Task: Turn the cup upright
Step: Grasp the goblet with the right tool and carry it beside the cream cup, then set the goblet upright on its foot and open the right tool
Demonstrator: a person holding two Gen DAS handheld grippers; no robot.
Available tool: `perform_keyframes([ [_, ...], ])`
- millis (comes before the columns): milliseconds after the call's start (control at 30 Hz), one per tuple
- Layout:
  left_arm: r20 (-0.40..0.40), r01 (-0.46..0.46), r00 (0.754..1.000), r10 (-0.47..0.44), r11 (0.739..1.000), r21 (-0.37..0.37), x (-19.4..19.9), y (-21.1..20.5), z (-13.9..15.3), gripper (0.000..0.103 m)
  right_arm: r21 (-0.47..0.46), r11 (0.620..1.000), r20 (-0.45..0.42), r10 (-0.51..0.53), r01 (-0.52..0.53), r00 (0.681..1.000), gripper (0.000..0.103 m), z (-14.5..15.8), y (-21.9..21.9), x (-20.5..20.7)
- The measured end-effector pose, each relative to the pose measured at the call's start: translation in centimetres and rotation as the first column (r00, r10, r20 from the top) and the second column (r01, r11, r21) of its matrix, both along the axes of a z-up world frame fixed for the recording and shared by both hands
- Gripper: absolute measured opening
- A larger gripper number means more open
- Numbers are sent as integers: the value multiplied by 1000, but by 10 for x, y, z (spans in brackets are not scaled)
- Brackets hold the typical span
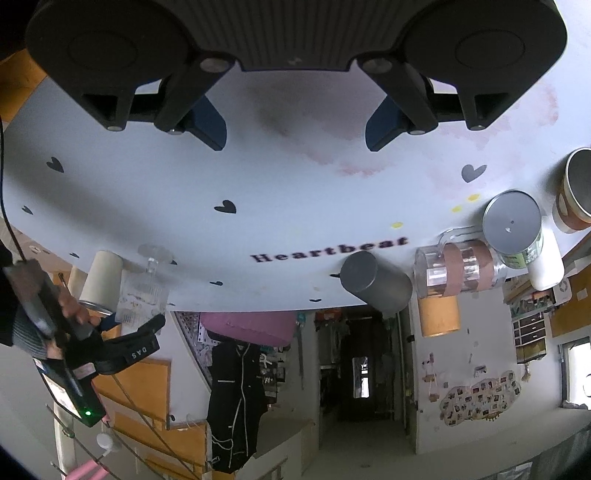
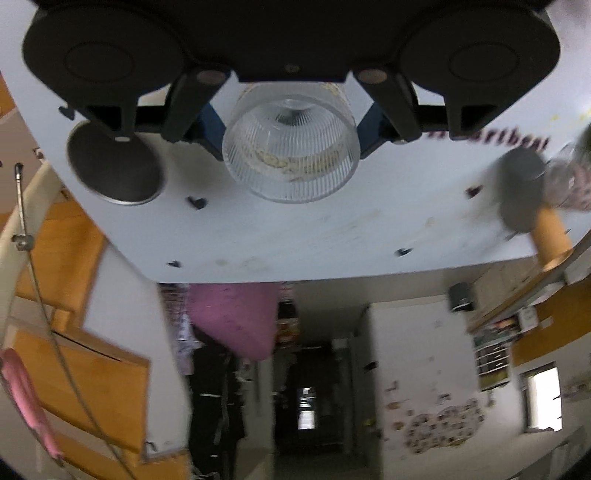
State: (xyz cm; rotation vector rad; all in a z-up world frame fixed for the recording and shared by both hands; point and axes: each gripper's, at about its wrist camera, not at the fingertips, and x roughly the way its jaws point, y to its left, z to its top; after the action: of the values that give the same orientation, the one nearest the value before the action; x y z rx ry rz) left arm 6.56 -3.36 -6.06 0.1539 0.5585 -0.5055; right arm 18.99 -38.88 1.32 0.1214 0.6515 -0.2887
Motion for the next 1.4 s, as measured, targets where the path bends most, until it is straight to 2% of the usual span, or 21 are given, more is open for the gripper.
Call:
perform_keyframes([
  [267, 2, 3, 1000, -3, 1000, 3, 0, -2, 0, 83, -60, 995, 10, -82, 83, 997, 74, -7, -18, 14],
  [433, 6, 3, 1000, -3, 1000, 0, -1, -4, 3, 83, -72, 994, 38, -80, 83, 996, 76, -8, -17, 11],
  [500, 10, 6, 1000, -6, 1000, -2, -2, -5, 4, 83, -111, 990, 83, -78, 87, 993, 99, -4, -13, 4],
  [600, 15, 8, 1000, -8, 1000, -6, -3, -7, 8, 83, -116, 991, 107, -58, 71, 993, 100, 3, -10, -8],
  [867, 31, 6, 1000, -5, 999, -38, -7, -14, 22, 83, -40, 998, 195, -34, 42, 980, 99, 15, 4, -76],
  [1167, 47, 2, 999, 0, 998, -59, -15, -28, 38, 84, -56, 998, 283, 24, -9, 959, 99, 6, 38, -168],
  [1400, 76, 13, 997, -8, 998, -67, -28, -38, 49, 84, -55, 998, 334, 29, -11, 942, 99, 0, 57, -223],
])
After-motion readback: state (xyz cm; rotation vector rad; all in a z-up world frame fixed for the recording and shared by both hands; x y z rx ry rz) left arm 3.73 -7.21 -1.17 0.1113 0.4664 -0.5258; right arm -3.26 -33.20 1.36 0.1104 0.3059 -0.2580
